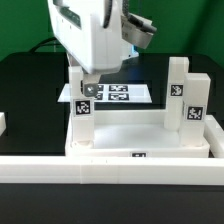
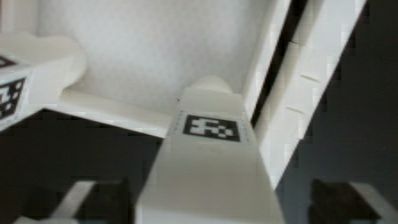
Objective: Assemble desk
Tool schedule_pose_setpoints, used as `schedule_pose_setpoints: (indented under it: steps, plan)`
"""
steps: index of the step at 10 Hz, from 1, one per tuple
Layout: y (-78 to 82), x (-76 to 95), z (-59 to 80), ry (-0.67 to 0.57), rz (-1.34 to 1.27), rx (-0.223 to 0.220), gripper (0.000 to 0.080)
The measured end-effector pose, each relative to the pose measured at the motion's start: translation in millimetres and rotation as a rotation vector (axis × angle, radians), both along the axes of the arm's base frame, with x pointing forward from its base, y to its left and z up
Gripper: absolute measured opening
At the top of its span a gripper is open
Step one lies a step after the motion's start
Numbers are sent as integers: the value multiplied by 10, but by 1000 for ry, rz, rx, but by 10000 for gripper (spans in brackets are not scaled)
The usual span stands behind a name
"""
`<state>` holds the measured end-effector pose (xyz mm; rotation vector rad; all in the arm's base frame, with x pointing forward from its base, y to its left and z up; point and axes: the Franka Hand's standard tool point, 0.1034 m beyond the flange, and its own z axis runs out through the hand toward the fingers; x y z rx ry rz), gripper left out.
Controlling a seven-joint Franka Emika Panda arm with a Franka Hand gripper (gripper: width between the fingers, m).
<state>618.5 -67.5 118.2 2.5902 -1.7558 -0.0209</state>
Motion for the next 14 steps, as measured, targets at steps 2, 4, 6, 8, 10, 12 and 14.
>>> schedule_pose_setpoints:
  steps: [2, 4, 6, 8, 10, 12, 14]
  plan:
    - [-3, -4, -5, 5, 141, -7, 643]
    - [-10, -5, -6, 6, 282, -5, 648]
    - [-14, -5, -7, 8, 424, -3, 649]
    - [-28, -4, -16, 9, 614, -17, 649]
    - [-53, 7, -19, 9, 812, -33, 649]
    - [-76, 23, -27, 5, 995, -49, 649]
    - [-103, 31, -24, 10, 1170, -56, 649]
